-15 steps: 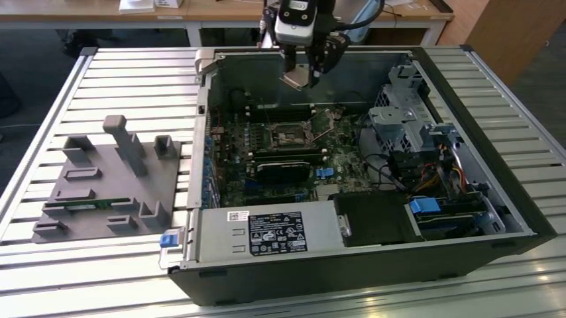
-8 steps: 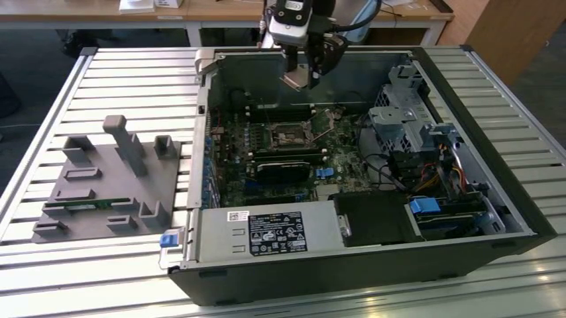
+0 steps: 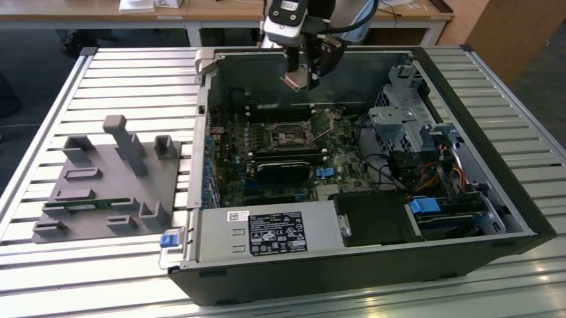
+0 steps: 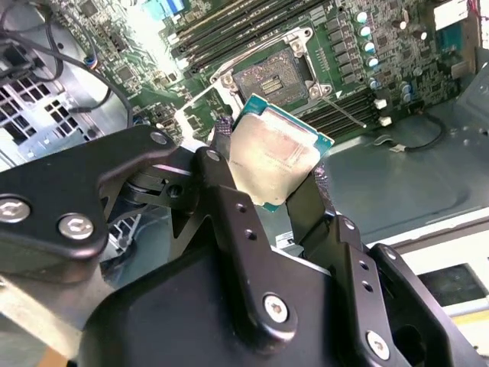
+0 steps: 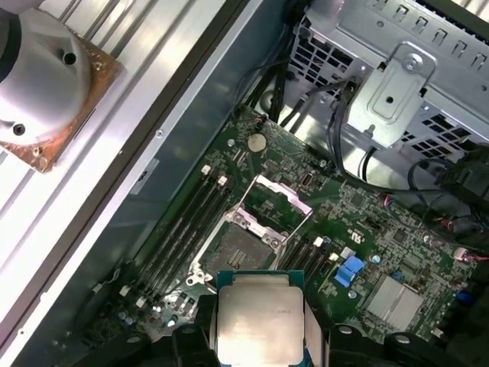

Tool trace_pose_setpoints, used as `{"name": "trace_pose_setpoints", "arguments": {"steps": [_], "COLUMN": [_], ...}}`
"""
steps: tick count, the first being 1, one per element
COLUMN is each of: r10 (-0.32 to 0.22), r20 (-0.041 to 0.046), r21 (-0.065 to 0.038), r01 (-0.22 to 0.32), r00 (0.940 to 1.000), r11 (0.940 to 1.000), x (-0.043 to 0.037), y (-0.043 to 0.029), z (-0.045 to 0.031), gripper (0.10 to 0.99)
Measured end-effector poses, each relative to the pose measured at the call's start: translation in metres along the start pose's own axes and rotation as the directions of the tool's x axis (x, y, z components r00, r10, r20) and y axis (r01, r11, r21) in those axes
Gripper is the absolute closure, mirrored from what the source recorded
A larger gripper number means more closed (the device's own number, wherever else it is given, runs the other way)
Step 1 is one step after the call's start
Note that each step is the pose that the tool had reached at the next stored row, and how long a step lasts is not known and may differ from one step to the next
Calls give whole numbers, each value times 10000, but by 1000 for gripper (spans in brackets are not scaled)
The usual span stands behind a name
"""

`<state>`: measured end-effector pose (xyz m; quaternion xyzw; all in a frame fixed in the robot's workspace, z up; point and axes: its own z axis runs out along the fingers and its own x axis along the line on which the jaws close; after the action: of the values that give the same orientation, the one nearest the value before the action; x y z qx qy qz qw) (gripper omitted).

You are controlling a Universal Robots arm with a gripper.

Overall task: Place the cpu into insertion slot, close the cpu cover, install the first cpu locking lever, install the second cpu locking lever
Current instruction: 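Place the cpu into insertion slot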

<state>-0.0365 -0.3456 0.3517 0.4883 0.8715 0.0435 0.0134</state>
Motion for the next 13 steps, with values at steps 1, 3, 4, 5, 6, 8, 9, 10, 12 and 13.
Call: {"name": "trace_pose_setpoints", "arguments": {"steps": [1,3,4,5,6,8,9,10,12,13], "r10": [93,280,373,466,558,746,835,923,1093,1184], "r20": [9,25,33,42,50,66,74,82,96,104], "r21": [-1,-5,-8,-10,-12,-17,-19,-21,-27,-29], "r01": [-93,-280,-373,-466,-558,-746,-834,-922,-1092,-1184], "r00": [10000,9996,9993,9989,9984,9972,9965,9957,9940,9929], "r11": [10000,9996,9993,9989,9984,9972,9965,9957,9940,9930], "x": [0,1,2,2,2,3,3,4,5,5], "y": [0,0,1,1,1,1,1,1,1,2], "z": [1,5,7,8,10,13,14,15,18,20], "gripper": [545,545,545,545,545,545,545,545,545,545]}}
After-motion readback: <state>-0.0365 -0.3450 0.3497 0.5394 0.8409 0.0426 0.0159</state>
